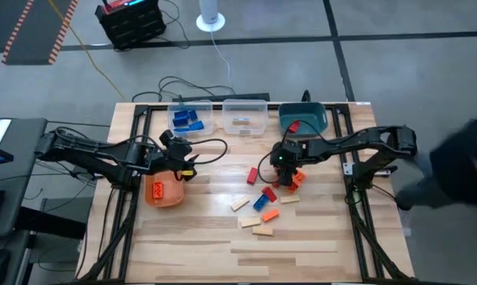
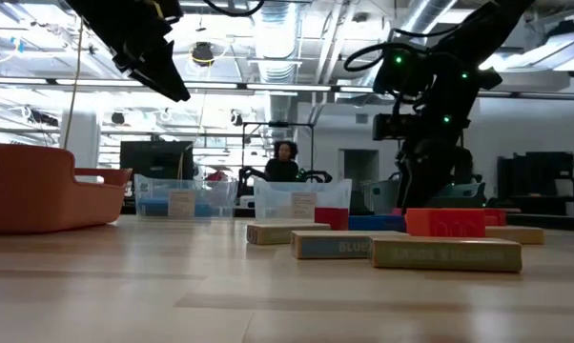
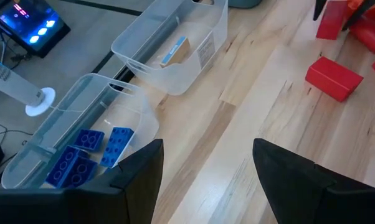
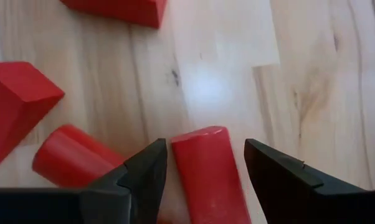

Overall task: Sort blocks
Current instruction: Put the red block into the blue bin

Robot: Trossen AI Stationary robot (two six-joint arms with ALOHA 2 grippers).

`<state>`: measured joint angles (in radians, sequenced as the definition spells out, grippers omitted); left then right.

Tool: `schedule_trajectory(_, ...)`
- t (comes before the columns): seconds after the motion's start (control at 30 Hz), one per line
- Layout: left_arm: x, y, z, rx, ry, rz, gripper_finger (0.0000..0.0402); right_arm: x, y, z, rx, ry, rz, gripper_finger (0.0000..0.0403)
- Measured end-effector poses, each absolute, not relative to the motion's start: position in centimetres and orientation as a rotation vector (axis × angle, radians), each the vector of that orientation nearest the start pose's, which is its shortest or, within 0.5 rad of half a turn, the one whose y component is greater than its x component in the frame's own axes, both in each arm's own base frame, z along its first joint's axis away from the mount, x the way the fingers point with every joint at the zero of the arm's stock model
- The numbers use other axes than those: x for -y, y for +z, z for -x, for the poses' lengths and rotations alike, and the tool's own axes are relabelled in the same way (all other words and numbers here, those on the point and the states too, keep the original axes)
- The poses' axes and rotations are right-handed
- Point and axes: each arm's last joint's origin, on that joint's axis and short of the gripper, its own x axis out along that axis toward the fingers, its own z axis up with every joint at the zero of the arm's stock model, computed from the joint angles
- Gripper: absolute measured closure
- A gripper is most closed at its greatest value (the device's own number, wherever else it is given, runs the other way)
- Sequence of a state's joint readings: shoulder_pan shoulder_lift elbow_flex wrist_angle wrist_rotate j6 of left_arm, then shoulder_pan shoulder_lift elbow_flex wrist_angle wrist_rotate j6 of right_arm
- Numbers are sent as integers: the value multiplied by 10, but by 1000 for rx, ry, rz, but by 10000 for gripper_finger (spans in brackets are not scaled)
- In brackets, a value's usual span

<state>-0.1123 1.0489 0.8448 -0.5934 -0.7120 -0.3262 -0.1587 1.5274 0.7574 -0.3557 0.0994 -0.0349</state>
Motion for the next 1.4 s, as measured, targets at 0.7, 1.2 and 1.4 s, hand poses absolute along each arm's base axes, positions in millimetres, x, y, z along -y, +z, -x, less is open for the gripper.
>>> schedule_trajectory(0.7, 4, 277, -204, -645, 675, -35, 162, 56, 148, -275, -1196, -210, 49, 245)
schedule_trajectory(1.2, 4, 274, -200, -675, 690, -22, 162, 123, 261, -215, -767, -782, 61, 245)
schedule_trajectory(1.4, 4, 275, -201, -668, 691, -17, 162, 161, 216, -193, -816, -850, -57, 245)
